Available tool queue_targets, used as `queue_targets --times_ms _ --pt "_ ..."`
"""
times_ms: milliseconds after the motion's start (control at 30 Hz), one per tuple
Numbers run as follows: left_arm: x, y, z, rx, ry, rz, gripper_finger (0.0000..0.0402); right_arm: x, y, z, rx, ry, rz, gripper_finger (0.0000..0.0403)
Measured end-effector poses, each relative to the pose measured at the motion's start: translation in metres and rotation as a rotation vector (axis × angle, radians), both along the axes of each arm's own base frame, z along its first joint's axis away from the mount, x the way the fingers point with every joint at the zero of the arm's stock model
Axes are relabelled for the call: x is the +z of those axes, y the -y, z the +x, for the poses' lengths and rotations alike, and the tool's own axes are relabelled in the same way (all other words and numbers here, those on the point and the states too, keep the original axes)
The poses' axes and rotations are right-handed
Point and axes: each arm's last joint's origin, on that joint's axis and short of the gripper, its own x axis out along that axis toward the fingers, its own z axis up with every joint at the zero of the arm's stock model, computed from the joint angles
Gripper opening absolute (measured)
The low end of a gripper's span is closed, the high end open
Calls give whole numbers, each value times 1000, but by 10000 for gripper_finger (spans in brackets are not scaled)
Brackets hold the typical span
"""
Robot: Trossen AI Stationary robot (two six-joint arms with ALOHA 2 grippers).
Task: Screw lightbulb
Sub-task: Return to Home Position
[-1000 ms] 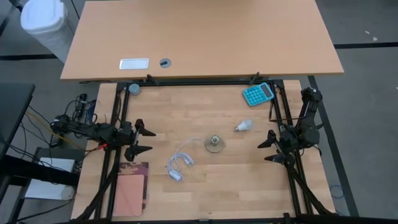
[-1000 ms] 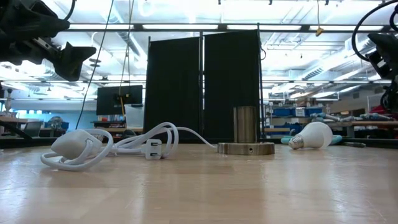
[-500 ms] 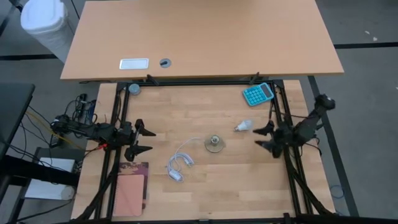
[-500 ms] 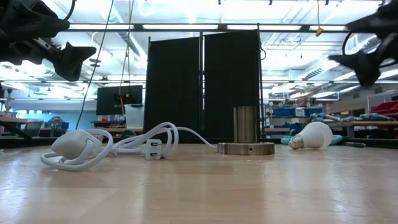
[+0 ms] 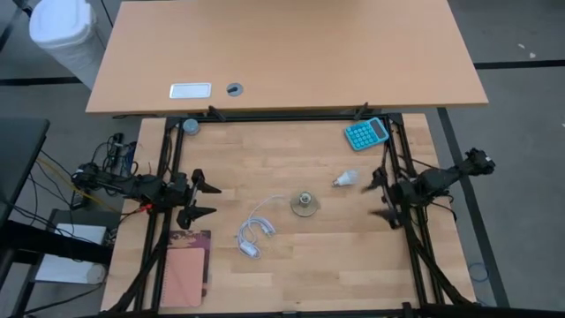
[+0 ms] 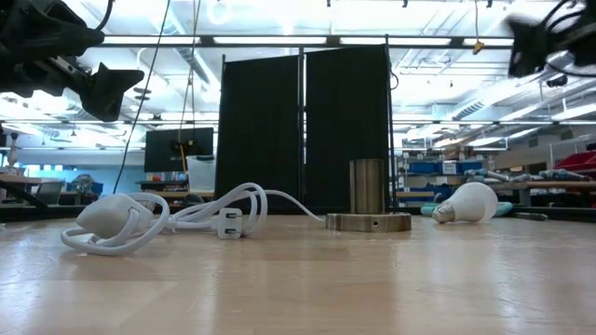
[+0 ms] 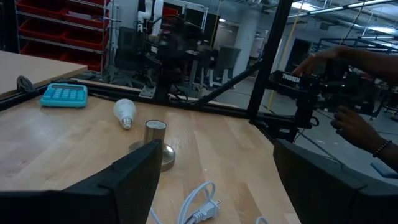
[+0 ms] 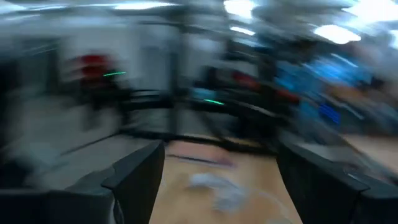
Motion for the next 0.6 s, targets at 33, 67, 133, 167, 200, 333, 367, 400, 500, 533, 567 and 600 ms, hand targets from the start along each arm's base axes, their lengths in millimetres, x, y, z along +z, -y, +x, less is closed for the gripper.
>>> queue_targets --times_ms 33,67,133,167,200,333,367,400,500,533,567,600 --pt "0 0 0 0 0 0 314 0 -2 -1 78 21 -68 309" --pt "0 0 0 0 0 0 314 -1 -5 -1 146 34 -123 309" --pt "0 0 0 0 0 0 314 -5 -8 -3 247 35 -200 309" --pt "0 0 0 0 0 0 314 -7 -10 -3 278 23 -221 309" --pt "0 0 0 0 0 0 314 -9 -11 -3 294 5 -232 309" --pt "0 0 0 0 0 0 314 -17 -14 -4 319 -73 -258 309" --pt "0 0 0 0 0 0 314 -17 -15 -5 310 -78 -253 309" --pt "0 0 0 0 0 0 314 -17 -15 -5 303 -82 -240 309" --pt "0 0 0 0 0 0 314 -17 -16 -5 305 -100 -215 309" --pt "0 0 0 0 0 0 314 -17 -16 -5 307 -101 -210 309" --pt "0 0 0 0 0 0 314 -17 -16 -5 307 -101 -207 309" --pt "0 0 0 0 0 0 314 -17 -16 -5 306 -100 -207 309"
